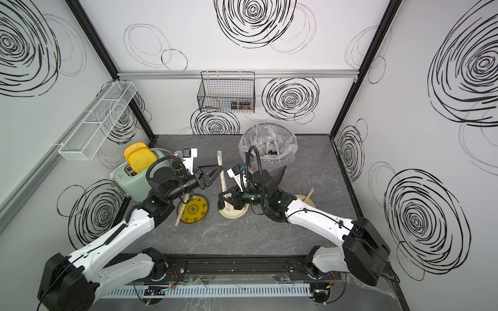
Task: Remove the packaging of disposable chopsticks
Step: Pick up the disposable chopsticks from the plate, then remove the packet bag from the disposable chopsticks.
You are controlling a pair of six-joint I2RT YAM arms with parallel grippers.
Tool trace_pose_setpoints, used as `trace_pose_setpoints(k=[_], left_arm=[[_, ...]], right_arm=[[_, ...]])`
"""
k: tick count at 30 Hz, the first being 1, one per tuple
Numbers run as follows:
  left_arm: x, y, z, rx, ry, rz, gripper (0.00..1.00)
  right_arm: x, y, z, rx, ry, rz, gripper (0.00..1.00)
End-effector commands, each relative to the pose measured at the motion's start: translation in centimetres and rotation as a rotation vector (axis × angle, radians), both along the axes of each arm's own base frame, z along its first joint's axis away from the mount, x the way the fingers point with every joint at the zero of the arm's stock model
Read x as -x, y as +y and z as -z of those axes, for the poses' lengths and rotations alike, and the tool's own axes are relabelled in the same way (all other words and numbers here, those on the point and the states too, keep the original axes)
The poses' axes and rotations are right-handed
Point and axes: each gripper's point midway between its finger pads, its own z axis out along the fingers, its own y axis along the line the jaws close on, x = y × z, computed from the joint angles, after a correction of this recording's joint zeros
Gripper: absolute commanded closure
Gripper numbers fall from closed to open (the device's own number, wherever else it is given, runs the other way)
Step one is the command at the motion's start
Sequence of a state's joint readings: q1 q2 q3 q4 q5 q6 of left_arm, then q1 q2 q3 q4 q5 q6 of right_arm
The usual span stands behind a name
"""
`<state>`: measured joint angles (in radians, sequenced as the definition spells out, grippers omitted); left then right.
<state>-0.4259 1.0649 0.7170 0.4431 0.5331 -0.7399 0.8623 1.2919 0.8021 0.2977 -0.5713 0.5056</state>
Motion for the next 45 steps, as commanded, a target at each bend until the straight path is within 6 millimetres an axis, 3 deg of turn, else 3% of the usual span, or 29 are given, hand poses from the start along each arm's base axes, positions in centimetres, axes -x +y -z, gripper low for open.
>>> trace_pose_setpoints(k=[1, 3, 7, 14, 17, 27, 45], left_arm=[[0.8, -0.6, -3.0, 0.027, -0.085, 0.112, 0.44], [0.5, -0.8, -3.4, 0.027, -0.089, 0.138, 0.45], [-0.1, -0.5, -3.7, 0.038, -0.089, 0.155, 0.57], [0.4, -0.6, -4.9, 0.089, -0.125, 0.240, 0.71], [0.7, -0.7, -4.7, 0.100, -0.125, 0.269, 0.80], [1.4, 0.0, -3.0, 0.142, -0.092, 0.291, 0.99], [3.9, -0.4, 0.8, 0.179, -0.016, 0.316, 0.97]], right_arm=[[1.0, -0.1, -2.0, -0.061, -0.058, -0.049, 1.00], [1.1, 0.0, -2.2, -0.067, -0.062, -0.054, 1.00], [1.0, 0.0, -2.5, -0.071, -0.066, -0.050, 1.00], [0.5, 0.1, -2.5, -0.069, -0.070, -0.033, 1.00], [0.0, 0.5, -2.8, -0.073, -0.075, -0.024, 1.00], [-1.5, 1.7, -3.7, -0.083, -0.090, -0.001, 1.00], [-3.4, 2.1, -6.6, -0.134, -0.168, 0.009, 1.00]])
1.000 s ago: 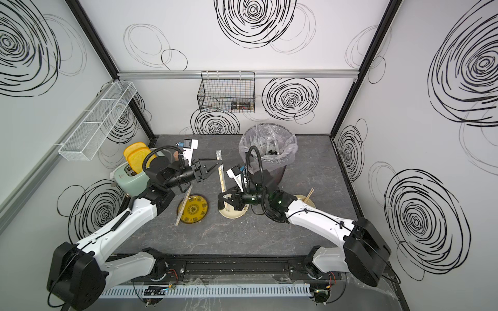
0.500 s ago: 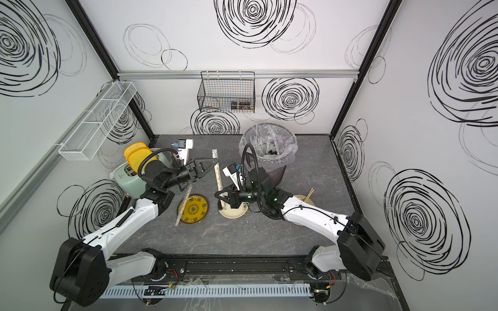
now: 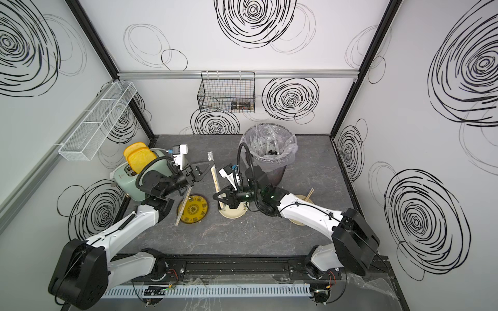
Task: Remove the packaging of disposable chopsticks
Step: Remove the packet bag from the disposable chopsticks.
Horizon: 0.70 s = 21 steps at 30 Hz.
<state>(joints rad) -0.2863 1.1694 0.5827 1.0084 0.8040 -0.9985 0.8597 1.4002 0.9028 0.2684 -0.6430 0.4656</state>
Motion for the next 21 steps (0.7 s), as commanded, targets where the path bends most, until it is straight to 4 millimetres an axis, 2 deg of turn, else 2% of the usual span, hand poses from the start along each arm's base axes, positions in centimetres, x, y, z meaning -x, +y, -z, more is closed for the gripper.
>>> trace_pose_setpoints(k=[1, 13, 15, 21], left_arm=[[3.2, -2.2, 2.5, -0.035, 0.066, 0.163, 0.98], [4.7, -3.2, 5.0, -0.048, 0.116, 0.174, 0.97], [5.0, -3.3, 5.3, -0.049, 0.122, 0.176, 0.90], [5.6, -3.6, 6.1, -0.052, 0.133, 0.174, 0.89]], right_arm=[[-2.9, 0.1, -6.8, -0.160, -0.165, 0.084, 1.00], [-2.9, 0.0, -7.7, -0.180, -0.183, 0.085, 1.00], [-3.0, -0.1, -7.9, -0.183, -0.186, 0.088, 1.00], [-3.0, -0.1, -8.3, -0.191, -0.193, 0.089, 1.00]])
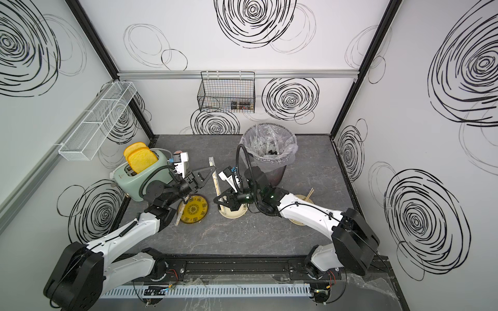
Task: Remove the packaging of disposable chopsticks
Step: Remove the packet bag from the disposable chopsticks.
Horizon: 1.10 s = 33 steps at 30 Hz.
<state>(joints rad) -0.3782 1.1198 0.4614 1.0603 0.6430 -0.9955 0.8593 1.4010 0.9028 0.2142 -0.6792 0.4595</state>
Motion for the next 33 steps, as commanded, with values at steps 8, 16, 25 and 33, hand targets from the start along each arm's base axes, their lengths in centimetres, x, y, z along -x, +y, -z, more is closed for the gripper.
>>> trace_pose_setpoints(k=[8, 16, 25, 33], left_arm=[[5.1, -2.9, 5.4, -0.106, 0.110, 0.240, 0.89], [6.5, -3.5, 7.1, -0.137, 0.135, 0.260, 0.81], [4.8, -1.8, 2.7, -0.115, 0.042, 0.161, 0.59], [3.0, 0.3, -2.2, -0.134, -0.059, 0.115, 0.39]], right_arm=[[-3.9, 0.0, -9.0, -0.217, -0.227, 0.131, 1.00], [-4.0, 0.2, -8.5, -0.208, -0.223, 0.133, 1.00], [-3.0, 0.1, -7.0, -0.181, -0.192, 0.115, 1.00], [-1.6, 0.2, -5.6, -0.162, -0.166, 0.093, 1.00]])
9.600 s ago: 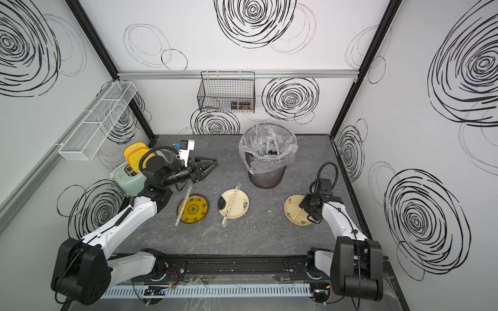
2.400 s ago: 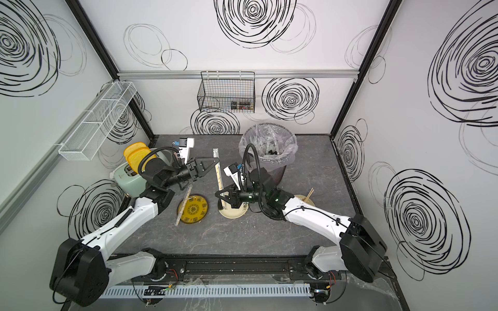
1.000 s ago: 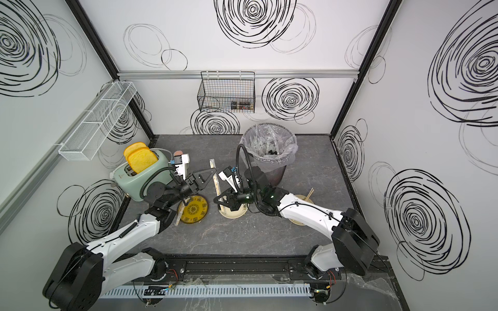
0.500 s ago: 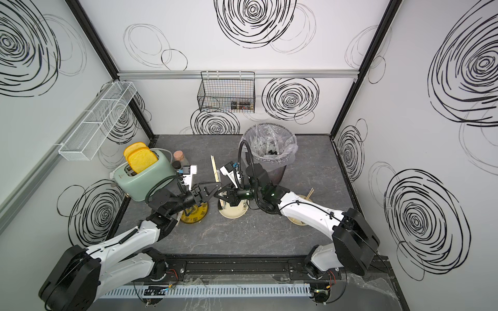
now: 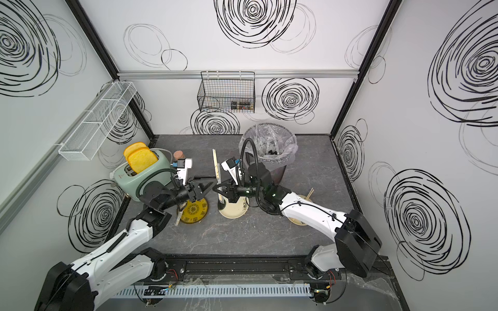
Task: Remove the packaging of disposable chopsticks
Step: Remove the packet bag from the disposable chopsticks.
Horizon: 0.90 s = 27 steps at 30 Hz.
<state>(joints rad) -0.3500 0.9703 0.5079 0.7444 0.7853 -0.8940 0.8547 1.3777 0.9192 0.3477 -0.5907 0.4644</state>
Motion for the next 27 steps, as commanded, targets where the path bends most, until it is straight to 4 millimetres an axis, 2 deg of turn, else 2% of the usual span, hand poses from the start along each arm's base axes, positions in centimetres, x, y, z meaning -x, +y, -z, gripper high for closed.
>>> trace_pose_setpoints(k=[1, 8, 12, 18, 23, 27], left_arm=[[0.1, 0.4, -2.5, -0.009, -0.074, 0.027, 0.38], [-1.2, 0.2, -5.5, 0.002, -0.130, 0.031, 0.36], [-2.8, 0.2, -5.8, 0.002, -0.120, 0.000, 0.44], [-3.6, -0.1, -4.7, -0.005, -0.098, -0.003, 0.58], [-3.4, -0.4, -3.2, -0.006, -0.071, 0.009, 0.73], [-2.7, -1.2, -1.6, -0.019, -0.046, 0.030, 0.81]], right_arm=[[0.6, -0.1, -1.4, -0.044, -0.040, 0.000, 1.00], [0.9, -0.1, -1.4, -0.046, -0.043, -0.003, 1.00], [0.9, -0.1, -1.2, -0.047, -0.041, -0.005, 1.00], [1.0, -0.1, -1.6, -0.051, -0.049, -0.006, 1.00], [0.8, -0.4, -2.3, -0.057, -0.070, 0.016, 1.00], [0.6, -0.2, -2.7, -0.063, -0.082, 0.012, 1.00]])
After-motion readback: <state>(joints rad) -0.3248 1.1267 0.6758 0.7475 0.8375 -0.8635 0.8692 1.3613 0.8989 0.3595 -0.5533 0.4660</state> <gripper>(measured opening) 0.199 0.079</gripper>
